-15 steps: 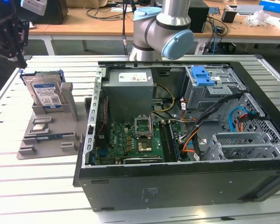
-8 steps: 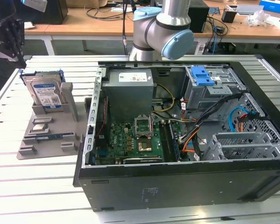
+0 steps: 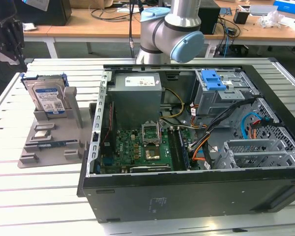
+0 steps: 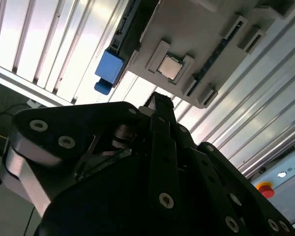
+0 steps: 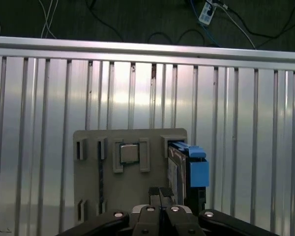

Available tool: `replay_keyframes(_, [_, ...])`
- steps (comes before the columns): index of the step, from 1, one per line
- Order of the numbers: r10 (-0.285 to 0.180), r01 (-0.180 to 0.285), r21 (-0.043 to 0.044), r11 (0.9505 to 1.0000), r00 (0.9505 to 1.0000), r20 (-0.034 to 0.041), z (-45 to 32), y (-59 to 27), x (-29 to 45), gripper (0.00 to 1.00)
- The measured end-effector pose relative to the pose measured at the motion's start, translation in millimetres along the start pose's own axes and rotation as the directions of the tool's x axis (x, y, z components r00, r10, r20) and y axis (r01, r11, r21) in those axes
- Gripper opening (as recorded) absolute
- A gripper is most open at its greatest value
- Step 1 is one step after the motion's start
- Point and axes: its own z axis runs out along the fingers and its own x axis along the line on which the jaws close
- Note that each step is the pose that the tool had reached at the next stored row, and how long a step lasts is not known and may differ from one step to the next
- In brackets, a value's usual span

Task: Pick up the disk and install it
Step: 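Pick up the disk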

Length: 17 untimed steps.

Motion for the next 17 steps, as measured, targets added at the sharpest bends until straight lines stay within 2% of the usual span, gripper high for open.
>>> replay_keyframes(2, [-0.002,0.002,-0.0001,1.0000,1.0000,0.0000,0.0,0.0,0.0,0.11])
replay_keyframes(8, [-0.006,0.006,-0.0001,1.0000,1.0000,-0.0003,0.0,0.0,0.0,0.48])
replay_keyframes(12, [-0.008,0.008,-0.0002,1.0000,1.0000,-0.0003,0.9,-0.1,-2.5,0.48])
replay_keyframes(14, [-0.008,0.008,-0.0002,1.0000,1.0000,-0.0003,6.0,-1.0,-13.7,0.48])
replay_keyframes(17, [-0.011,0.011,-0.0003,0.9999,0.9999,-0.0005,12.3,-1.4,-18.9,0.48])
